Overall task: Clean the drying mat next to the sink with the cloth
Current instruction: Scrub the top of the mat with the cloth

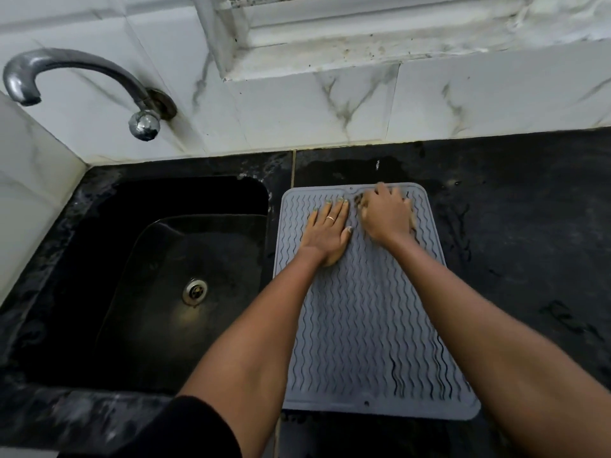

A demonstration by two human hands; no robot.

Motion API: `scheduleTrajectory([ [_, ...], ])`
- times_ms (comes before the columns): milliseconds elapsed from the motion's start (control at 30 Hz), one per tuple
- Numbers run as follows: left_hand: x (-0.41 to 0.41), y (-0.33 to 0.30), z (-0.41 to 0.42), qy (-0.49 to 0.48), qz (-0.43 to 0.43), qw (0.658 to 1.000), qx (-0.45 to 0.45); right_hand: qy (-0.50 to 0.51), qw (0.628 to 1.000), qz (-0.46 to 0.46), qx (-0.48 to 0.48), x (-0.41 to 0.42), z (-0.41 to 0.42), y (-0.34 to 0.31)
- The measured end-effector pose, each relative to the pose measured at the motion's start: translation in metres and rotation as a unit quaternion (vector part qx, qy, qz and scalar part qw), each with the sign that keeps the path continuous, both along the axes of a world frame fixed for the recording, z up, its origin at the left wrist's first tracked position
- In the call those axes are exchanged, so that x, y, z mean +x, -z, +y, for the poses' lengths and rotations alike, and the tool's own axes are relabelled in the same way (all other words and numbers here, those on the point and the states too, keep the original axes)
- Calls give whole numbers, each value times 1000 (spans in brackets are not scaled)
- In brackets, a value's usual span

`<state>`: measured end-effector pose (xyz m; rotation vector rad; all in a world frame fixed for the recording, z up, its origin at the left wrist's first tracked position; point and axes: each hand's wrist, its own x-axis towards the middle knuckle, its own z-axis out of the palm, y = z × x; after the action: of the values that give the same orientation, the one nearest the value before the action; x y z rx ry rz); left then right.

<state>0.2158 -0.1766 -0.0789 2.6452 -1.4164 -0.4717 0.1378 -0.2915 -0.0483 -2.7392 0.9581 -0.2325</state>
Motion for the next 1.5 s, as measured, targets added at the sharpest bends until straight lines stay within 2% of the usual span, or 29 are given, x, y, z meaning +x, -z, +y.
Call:
scheduleTrajectory([
  [100, -3, 0, 4, -2, -2, 1000, -1, 0, 998, -55, -15, -42, 38, 1],
  [167, -6, 0, 5, -10, 1, 1000, -1, -13, 999, -35, -10, -62, 54, -4],
  [267, -12, -1, 10, -15, 4, 1000, 0, 31, 997, 4, 76, -57, 47, -19],
  [300, -14, -2, 13, -15, 3, 1000, 0, 62, 992, -34, 105, -49, 38, -25],
  [367, -19, -2, 16, -17, -6, 1000, -1, 90, 984, -121, 98, -28, 14, -26],
  [400, -22, -2, 19, -18, -8, 1000, -1, 68, 990, -95, 83, -20, 5, -25],
  [467, -27, -2, 25, -19, -8, 1000, -3, -6, 996, 40, 83, -10, -4, -18],
  [533, -33, -1, 31, -18, -12, 1000, 1, -27, 994, 86, 65, -8, -6, -8],
  [700, -49, 0, 48, -26, -13, 1000, 12, 22, 999, -33, -1, -56, 51, 5],
  [833, -67, -1, 64, -28, -11, 1000, 8, 6, 996, -55, -65, -122, 105, 12],
  [900, -74, 1, 71, -34, -11, 999, 7, 2, 998, -54, -43, -132, 109, 5],
  [1000, -85, -1, 77, -43, -13, 999, 12, 37, 989, -127, 72, -115, 90, -10],
  [1033, -88, -1, 80, -43, -14, 999, 10, 32, 987, -145, 57, -106, 83, -13],
  [1067, -92, -1, 83, -43, -17, 999, 8, 8, 991, -132, 33, -98, 76, -15],
  [1167, -99, 0, 90, -44, -23, 999, 4, -67, 994, 57, 59, -81, 61, -13],
  [1233, -102, 1, 93, -49, -27, 998, 2, -65, 993, 88, 48, -83, 64, -5],
  [1333, -110, 0, 98, -54, -23, 998, -1, -70, 997, 3, -20, -116, 90, 7],
  [1400, -116, -1, 102, -57, -26, 998, -1, -70, 996, -50, -25, -146, 114, 11],
  [1500, -126, 0, 108, -61, -29, 998, 6, -86, 994, -58, -25, -176, 137, 5],
])
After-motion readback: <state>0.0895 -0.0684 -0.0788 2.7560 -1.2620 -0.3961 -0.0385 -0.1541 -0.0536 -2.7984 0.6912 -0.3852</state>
